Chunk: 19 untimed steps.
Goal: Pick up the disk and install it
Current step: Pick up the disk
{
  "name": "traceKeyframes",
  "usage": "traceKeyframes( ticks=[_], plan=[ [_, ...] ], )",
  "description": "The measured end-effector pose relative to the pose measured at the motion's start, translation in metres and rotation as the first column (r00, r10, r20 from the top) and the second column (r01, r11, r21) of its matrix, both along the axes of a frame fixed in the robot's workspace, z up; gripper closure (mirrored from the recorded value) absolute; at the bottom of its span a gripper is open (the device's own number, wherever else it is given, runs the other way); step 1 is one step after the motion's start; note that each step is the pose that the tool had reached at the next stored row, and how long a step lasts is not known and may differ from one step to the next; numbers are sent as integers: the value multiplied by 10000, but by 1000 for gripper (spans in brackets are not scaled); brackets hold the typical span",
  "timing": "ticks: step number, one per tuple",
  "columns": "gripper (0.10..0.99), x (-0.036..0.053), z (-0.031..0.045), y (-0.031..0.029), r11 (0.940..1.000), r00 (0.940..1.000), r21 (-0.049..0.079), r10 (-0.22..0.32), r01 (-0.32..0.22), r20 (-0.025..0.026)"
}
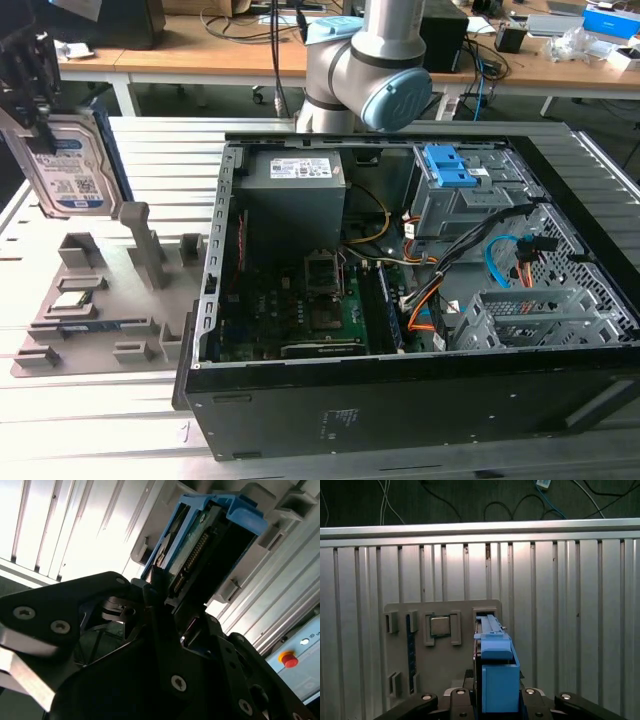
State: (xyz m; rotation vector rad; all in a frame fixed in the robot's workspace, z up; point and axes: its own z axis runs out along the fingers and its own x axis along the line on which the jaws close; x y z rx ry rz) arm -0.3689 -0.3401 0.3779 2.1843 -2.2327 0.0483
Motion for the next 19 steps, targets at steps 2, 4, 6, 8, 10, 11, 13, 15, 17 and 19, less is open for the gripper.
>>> traceKeyframes(
  ticks=[2, 4, 6, 8, 10, 11, 13, 15, 17, 19],
  plan=[
    [725, 0, 41, 1, 10000, 10000, 0, -1, 1, 0],
    [725, 0, 84, 2, 10000, 10000, 0, -1, 1, 0],
    [725, 0, 134, 2, 10000, 10000, 0, -1, 1, 0],
    [725, 0, 201, 4, 10000, 10000, 0, 0, 0, 0],
    [725, 0, 274, 5, 10000, 10000, 0, 0, 0, 0],
    [725, 0, 293, 6, 10000, 10000, 0, -1, 1, 0],
    [725, 0, 338, 7, 10000, 10000, 0, -1, 1, 0],
    [725, 0, 374, 7, 10000, 10000, 0, 0, 0, 0],
    [725, 0, 428, 8, 10000, 10000, 0, -1, 1, -1],
    [725, 0, 463, 8, 10000, 10000, 0, 0, 0, 0]
  ],
)
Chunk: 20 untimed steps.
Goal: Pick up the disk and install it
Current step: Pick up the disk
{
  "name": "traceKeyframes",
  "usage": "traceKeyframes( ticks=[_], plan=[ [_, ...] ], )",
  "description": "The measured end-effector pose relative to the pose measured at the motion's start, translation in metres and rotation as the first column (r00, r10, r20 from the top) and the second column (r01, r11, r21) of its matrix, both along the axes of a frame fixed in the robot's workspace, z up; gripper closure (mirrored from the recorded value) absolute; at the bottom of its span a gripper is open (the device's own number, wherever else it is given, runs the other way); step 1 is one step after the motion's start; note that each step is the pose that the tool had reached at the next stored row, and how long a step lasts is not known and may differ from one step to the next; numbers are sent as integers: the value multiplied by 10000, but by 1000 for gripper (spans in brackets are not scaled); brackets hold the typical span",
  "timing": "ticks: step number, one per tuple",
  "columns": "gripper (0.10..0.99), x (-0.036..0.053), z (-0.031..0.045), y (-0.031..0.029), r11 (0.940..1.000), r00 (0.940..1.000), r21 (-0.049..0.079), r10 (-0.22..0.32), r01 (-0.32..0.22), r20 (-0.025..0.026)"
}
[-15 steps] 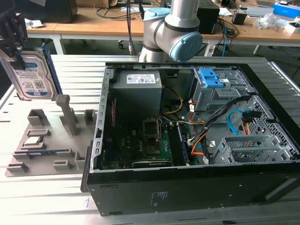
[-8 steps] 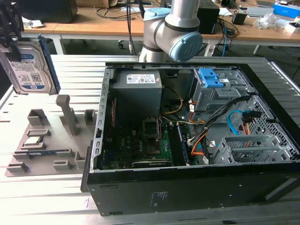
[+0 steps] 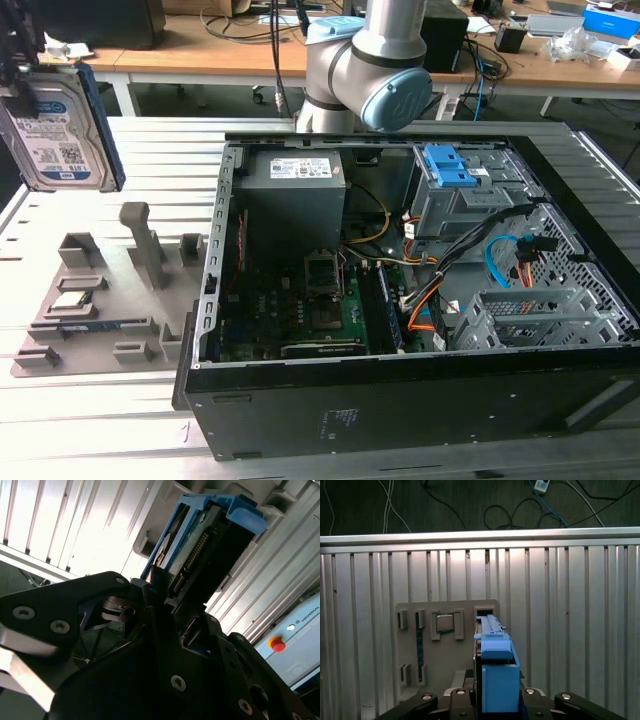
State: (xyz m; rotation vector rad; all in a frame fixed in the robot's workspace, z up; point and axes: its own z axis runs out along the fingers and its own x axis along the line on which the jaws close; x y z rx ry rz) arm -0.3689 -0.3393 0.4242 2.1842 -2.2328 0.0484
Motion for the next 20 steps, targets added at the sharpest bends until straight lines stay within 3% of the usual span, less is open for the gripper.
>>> traceKeyframes(
  ticks=[6, 14, 20],
  plan=[
    [725, 0, 110, 2, 10000, 10000, 0, 0, 0, 0],
    [725, 0, 368, 7, 10000, 10000, 0, 0, 0, 0],
    [725, 0, 605, 9, 10000, 10000, 0, 0, 0, 1]
  ],
)
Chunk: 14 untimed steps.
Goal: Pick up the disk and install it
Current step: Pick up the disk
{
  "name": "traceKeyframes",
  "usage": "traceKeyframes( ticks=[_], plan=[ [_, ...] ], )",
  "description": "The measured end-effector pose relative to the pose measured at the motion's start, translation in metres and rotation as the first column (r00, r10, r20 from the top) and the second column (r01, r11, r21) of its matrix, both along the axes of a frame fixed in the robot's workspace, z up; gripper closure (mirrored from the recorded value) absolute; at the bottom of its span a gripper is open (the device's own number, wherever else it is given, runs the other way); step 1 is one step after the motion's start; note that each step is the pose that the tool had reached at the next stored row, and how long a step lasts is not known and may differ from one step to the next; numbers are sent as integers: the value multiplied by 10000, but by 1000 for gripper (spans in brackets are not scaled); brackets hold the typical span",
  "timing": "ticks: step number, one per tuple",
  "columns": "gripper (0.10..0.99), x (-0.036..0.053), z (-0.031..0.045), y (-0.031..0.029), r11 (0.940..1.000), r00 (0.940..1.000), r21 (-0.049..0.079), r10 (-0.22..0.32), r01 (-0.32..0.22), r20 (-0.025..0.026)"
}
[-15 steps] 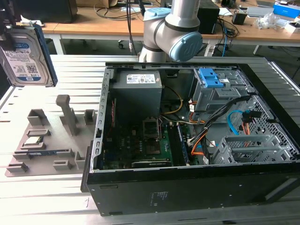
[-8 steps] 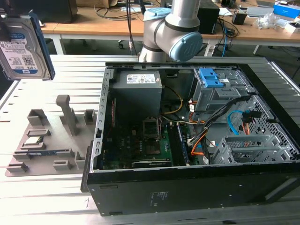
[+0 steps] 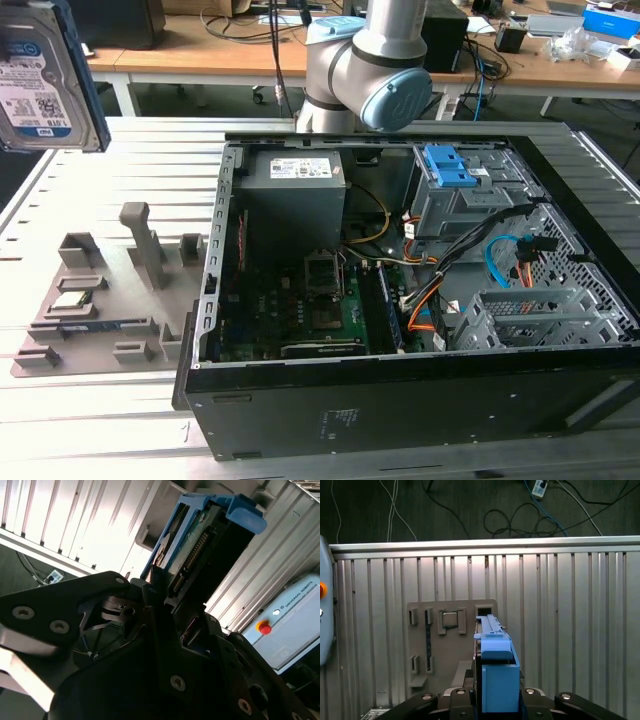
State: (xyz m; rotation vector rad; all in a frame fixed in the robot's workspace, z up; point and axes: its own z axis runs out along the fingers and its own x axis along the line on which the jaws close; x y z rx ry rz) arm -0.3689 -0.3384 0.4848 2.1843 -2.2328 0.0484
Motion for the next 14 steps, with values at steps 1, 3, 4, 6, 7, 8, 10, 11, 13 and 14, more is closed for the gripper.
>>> traceKeyframes(
  ticks=[1, 3, 4, 6, 7, 8, 10, 11, 13, 14],
  plan=[
    [725, 0, 27, 0, 10000, 10000, 0, 0, 0, 0],
    [725, 0, 78, 1, 10000, 10000, 0, 0, 0, -1],
    [725, 1, 133, 1, 10000, 10000, -1, 0, 0, -2],
    [725, 1, 181, 2, 10000, 10000, -1, 0, 0, -2],
    [725, 0, 209, 2, 10000, 10000, -1, 0, 0, -2],
    [725, 1, 228, 2, 10000, 10000, 0, 0, 0, -1],
    [725, 1, 395, 4, 10000, 10000, 0, -1, 1, -1],
    [725, 1, 530, 4, 10000, 10000, 0, 0, 0, 0],
    [725, 2, 643, 4, 10000, 10000, 0, 0, 0, -1],
    [725, 2, 660, 4, 10000, 10000, 0, -1, 1, -1]
  ],
)
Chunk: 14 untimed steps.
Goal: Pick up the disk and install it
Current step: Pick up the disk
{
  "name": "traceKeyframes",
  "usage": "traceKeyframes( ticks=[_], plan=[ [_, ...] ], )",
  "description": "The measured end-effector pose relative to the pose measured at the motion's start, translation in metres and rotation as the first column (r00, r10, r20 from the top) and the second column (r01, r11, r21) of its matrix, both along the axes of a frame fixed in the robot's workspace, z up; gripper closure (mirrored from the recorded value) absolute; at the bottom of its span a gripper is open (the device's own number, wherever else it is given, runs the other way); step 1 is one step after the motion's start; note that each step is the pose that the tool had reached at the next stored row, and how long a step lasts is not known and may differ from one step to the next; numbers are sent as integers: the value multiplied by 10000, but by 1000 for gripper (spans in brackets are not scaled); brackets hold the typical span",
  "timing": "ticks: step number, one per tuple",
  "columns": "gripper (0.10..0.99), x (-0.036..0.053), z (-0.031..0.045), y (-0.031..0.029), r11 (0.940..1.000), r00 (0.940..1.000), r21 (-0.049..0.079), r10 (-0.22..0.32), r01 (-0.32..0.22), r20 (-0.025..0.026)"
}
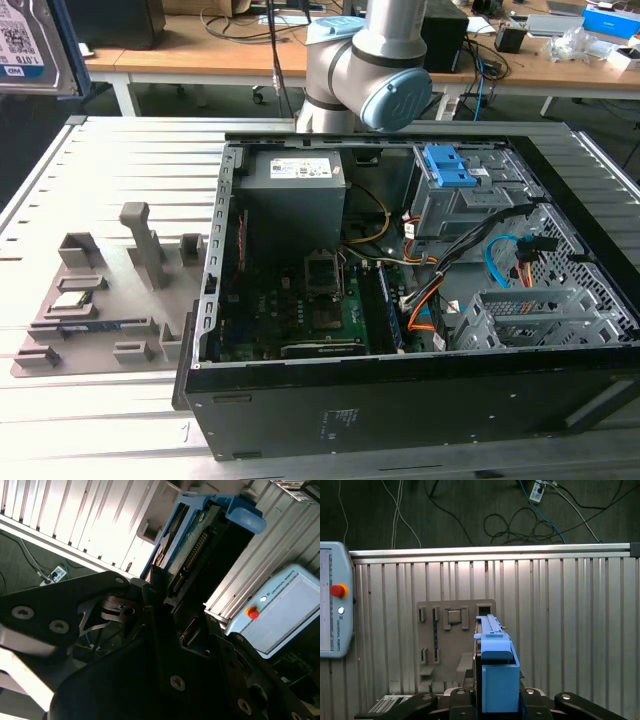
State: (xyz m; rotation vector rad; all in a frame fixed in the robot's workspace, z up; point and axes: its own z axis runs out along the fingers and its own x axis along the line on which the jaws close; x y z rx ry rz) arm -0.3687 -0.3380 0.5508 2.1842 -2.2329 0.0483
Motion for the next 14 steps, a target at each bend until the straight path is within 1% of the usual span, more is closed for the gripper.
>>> traceKeyframes(
  ticks=[1, 3, 4, 5, 7, 12, 14],
  plan=[
    [725, 0, 55, 0, 10000, 10000, 0, 1, -1, 0],
    [725, 1, 99, 0, 10000, 10000, -1, 1, -1, 0],
    [725, 0, 139, 0, 10000, 10000, 0, 1, -1, 0],
    [725, 1, 210, 0, 10000, 10000, 0, 0, 0, 0],
    [725, 1, 275, 0, 10000, 10000, -1, 0, 0, -1],
    [725, 2, 391, 1, 10000, 10000, 0, 1, -1, -1],
    [725, 2, 453, 1, 10000, 10000, 0, 1, -1, -1]
  ],
)
